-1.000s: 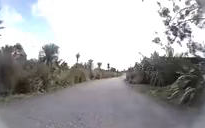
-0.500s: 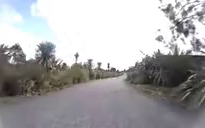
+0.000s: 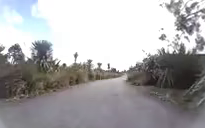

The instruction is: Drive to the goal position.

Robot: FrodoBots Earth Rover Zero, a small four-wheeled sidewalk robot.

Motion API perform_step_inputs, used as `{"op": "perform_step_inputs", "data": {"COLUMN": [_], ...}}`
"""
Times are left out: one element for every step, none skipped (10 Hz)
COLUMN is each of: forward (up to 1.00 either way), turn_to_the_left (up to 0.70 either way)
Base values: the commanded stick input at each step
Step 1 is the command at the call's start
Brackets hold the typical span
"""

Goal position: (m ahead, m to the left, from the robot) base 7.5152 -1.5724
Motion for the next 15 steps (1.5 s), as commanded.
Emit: {"op": "perform_step_inputs", "data": {"forward": [0.85, 0.85, 0.85, 0.85, 0.85, 0.85, 0.85, 0.85, 0.85, 0.85, 0.85, 0.85, 0.85, 0.85, 0.85], "turn_to_the_left": [0.00, 0.00, 0.00, 0.00, 0.00, 0.00, 0.00, 0.00, 0.00, 0.00, 0.00, 0.00, 0.00, 0.00, 0.00]}}
